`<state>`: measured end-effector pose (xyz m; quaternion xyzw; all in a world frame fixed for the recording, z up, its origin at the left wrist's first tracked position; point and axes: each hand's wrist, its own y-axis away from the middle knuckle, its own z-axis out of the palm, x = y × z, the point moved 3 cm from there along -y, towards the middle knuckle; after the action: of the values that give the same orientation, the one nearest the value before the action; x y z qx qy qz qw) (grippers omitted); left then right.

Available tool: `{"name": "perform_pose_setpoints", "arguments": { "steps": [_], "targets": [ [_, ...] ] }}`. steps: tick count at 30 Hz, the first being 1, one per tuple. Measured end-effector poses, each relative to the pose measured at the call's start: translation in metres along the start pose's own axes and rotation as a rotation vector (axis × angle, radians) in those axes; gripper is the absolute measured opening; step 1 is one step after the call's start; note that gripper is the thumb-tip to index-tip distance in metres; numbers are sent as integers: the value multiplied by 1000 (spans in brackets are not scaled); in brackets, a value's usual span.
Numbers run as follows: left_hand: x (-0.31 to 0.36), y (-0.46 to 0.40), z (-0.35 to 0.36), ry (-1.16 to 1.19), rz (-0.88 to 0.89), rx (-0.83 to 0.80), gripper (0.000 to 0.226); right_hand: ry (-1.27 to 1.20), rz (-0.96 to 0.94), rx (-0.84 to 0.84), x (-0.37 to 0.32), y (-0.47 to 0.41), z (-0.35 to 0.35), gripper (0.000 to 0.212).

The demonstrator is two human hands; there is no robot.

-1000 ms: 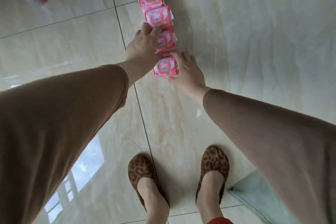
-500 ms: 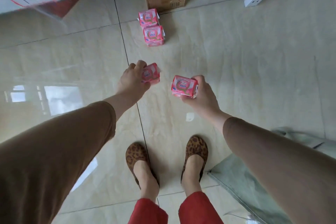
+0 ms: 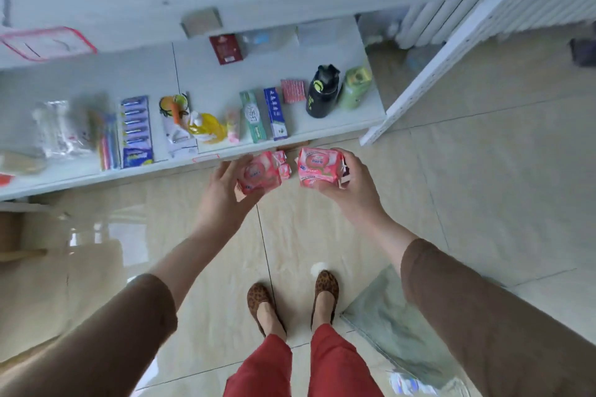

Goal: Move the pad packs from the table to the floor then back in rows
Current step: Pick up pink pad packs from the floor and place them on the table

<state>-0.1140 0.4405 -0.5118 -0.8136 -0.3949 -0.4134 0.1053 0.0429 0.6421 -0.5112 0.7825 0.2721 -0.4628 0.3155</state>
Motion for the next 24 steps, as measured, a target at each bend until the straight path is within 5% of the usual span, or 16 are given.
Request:
{"name": "perform_pose_setpoints", "arguments": {
  "steps": [11, 24],
  "targets": [
    [163, -43, -195, -87, 264, 177, 63, -57, -206, 60, -239, -35, -51, 59],
    [239, -295, -247, -339, 222, 206, 53, -90, -295, -12, -321, -256, -82, 54]
  ]
}}
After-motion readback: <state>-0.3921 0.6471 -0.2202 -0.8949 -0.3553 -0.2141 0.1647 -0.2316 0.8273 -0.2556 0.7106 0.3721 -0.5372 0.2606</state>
